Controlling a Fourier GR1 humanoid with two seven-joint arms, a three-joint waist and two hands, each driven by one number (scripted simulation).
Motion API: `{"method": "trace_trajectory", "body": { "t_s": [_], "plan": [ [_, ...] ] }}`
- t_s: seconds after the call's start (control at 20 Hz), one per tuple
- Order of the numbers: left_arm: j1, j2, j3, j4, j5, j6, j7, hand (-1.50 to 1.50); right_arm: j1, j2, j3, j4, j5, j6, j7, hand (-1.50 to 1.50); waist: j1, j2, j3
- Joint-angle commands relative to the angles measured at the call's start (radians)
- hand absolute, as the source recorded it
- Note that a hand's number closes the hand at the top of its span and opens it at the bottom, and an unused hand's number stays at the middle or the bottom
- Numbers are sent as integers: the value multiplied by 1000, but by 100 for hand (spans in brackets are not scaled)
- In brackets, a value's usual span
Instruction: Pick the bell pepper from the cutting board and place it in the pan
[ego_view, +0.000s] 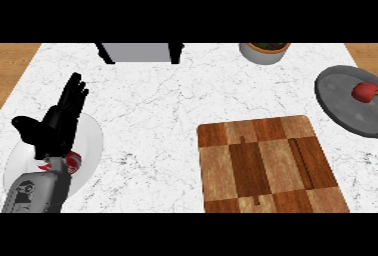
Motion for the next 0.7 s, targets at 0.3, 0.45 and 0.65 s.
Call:
{"method": "trace_trajectory", "body": {
  "t_s": [0.3,0.45,0.65],
  "plan": [
    [-4,8,14,17,-19,19,16,0,297,93,-1,-333,-132,252,-16,-150,-45,-13,-6],
    [21,-6,7,-19,-11,20,19,0,340,191,18,-523,-153,230,66,-150,-41,-14,-7],
    [60,14,14,-51,-8,3,19,0,473,277,36,-788,-182,272,207,-150,-40,-15,-7]
  ]
}}
